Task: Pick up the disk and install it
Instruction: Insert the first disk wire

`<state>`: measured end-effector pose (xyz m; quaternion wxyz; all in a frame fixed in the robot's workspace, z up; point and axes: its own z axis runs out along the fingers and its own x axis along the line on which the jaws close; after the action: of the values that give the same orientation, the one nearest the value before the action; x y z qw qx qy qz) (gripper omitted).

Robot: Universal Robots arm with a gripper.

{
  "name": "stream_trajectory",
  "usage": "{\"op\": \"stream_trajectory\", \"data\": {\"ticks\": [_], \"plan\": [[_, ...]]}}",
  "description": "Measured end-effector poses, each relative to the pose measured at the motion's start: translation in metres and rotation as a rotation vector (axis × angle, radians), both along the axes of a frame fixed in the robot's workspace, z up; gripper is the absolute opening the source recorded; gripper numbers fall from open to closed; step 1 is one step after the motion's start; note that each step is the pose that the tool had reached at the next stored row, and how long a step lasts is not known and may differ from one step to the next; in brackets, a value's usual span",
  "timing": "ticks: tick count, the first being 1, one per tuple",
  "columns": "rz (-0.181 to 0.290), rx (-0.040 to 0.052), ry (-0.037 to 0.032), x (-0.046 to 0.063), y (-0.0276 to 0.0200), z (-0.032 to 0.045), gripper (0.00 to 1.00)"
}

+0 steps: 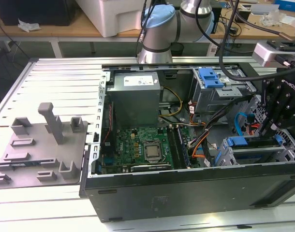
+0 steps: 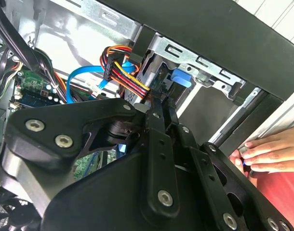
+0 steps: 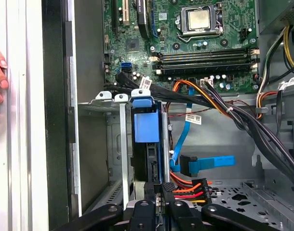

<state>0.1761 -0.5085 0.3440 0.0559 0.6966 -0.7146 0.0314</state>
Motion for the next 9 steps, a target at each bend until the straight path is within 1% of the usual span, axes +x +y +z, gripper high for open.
{"op": "stream_trajectory", "data": {"ticks": [9], "plan": [[-0.005,0.0001,0.0001,0.0001,-0.0003,0.0,0.18]]}}
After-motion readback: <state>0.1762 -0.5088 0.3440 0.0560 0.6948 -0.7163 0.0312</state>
